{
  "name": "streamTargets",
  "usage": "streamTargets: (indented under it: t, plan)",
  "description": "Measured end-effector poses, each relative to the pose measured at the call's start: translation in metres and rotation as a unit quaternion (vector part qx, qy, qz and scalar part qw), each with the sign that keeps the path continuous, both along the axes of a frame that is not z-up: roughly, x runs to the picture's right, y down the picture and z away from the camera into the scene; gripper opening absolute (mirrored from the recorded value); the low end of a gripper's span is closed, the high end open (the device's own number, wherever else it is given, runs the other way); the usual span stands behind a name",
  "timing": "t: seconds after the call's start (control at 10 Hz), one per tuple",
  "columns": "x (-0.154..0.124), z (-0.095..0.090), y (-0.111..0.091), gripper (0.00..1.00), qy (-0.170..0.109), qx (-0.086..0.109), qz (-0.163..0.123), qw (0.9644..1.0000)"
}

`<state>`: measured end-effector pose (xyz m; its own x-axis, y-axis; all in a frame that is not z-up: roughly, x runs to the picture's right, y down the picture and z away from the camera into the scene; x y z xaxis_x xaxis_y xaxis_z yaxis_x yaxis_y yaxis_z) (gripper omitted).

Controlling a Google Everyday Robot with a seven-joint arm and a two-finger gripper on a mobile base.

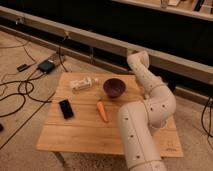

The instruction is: Wipe the white sponge on the table

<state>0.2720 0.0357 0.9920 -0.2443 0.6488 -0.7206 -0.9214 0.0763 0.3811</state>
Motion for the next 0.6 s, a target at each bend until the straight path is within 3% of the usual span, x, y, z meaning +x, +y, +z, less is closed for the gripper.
streamTargets:
  t: [0.2, 0.4, 0.6]
  plan:
    - [-0.013, 0.0, 0.001, 0.0, -0.013, -0.011, -0.008, 0.9998]
    - [-0.019, -0.008, 0.003, 0.0, -0.012, -0.031, -0.013, 0.9994]
    - [-0.02, -0.011, 0.005, 0.0, -0.011, -0.038, -0.012, 0.9991]
